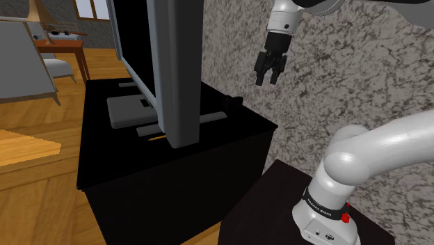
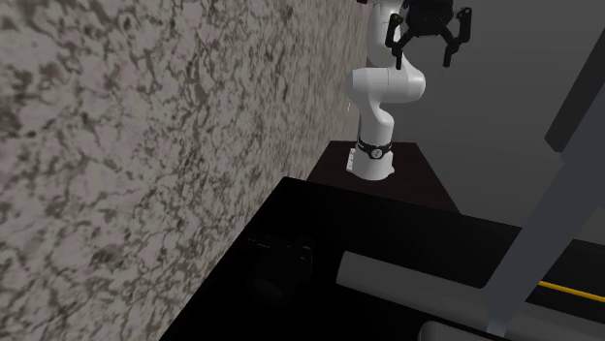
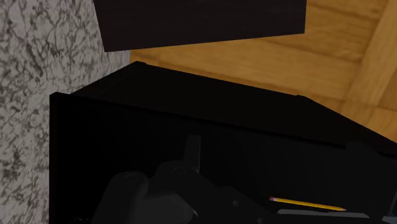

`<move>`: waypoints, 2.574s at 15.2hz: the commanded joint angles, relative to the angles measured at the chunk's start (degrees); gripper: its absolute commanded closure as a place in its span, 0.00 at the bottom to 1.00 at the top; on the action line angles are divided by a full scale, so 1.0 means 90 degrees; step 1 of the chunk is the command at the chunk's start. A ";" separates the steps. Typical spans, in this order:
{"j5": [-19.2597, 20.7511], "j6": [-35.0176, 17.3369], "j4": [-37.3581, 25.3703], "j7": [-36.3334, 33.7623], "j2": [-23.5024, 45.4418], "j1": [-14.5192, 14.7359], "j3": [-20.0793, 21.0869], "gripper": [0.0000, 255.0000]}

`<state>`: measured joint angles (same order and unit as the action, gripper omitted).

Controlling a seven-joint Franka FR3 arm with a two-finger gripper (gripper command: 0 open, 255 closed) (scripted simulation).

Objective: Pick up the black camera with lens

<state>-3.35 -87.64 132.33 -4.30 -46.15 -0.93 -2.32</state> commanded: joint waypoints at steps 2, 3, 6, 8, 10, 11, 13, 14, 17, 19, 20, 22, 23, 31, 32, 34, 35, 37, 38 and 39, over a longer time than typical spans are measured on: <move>0.0110 -0.0099 0.0059 0.0270 0.0050 0.0006 -0.0150 0.00; 0.0219 -0.0201 0.0108 0.0538 0.0112 0.0014 -0.0301 0.00; 0.0528 -0.0528 0.0189 0.1333 0.0369 0.0045 -0.0758 0.00; 0.0709 -0.0760 0.0190 0.1860 0.0600 0.0073 -0.1060 0.00; 0.0864 -0.0998 0.0147 0.2383 0.0874 0.0111 -0.1361 0.00; 0.0930 -0.1119 0.0109 0.2645 0.1028 0.0134 -0.1510 0.00; 0.1035 -0.1361 0.0002 0.3169 0.1365 0.0194 -0.1809 0.00; 0.1073 -0.1481 -0.0067 0.3431 0.1548 0.0229 -0.1957 0.00; 0.1111 -0.1832 -0.0337 0.4233 0.2152 0.0349 -0.2392 0.00; 0.1066 -0.2051 -0.0567 0.4782 0.2600 0.0439 -0.2672 0.00; 0.1022 -0.2154 -0.0697 0.5062 0.2837 0.0487 -0.2809 0.00; 0.0880 -0.2344 -0.0986 0.5637 0.3338 0.0578 -0.3071 0.00; 0.0783 -0.2428 -0.1145 0.5933 0.3601 0.0618 -0.3194 0.00; -0.0506 -0.2742 -0.2792 0.8362 0.5960 0.0533 -0.3728 0.00; -0.0686 -0.2729 -0.3048 0.8638 0.6264 0.0446 -0.3711 0.00; -0.1019 -0.2672 -0.3594 0.9145 0.6862 0.0240 -0.3638 0.00; -0.1168 -0.2629 -0.3886 0.9374 0.7154 0.0122 -0.3581 0.00; -0.1427 -0.2519 -0.4510 0.9782 0.7730 -0.0134 -0.3441 0.00; -0.1540 -0.2451 -0.4844 0.9963 0.8017 -0.0264 -0.3366 0.00; -0.1581 -0.2419 -0.4998 1.0036 0.8143 -0.0330 -0.3321 0.00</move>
<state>-16.59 -110.31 90.41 84.57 24.78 -2.74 -32.76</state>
